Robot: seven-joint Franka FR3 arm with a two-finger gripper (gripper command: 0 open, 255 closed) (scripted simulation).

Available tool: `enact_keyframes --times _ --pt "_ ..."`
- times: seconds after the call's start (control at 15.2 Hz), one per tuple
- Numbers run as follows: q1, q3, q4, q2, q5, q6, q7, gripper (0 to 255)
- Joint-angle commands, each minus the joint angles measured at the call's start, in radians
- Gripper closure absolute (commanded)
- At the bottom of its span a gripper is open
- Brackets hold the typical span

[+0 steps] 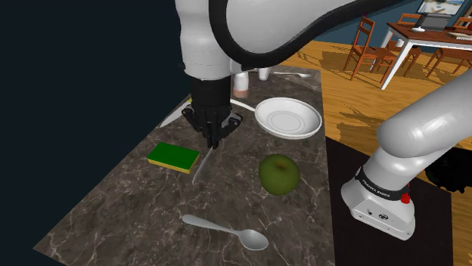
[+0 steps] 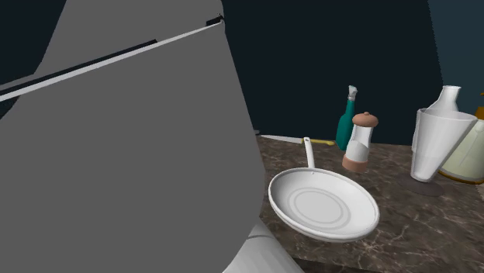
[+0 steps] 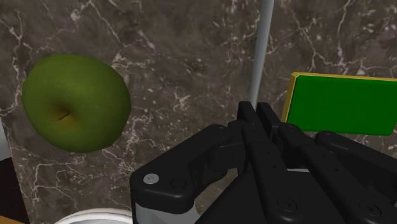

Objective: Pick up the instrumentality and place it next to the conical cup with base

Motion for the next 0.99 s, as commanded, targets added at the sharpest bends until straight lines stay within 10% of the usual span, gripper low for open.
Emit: enact_keyframes --times 0.0,0.92 --pt "0.008 -0.018 0.019 -0.013 0.005 -0.031 -0.004 255" --pt "0.016 -0.082 0.185 -0.034 -0.006 -0.219 0.006 255"
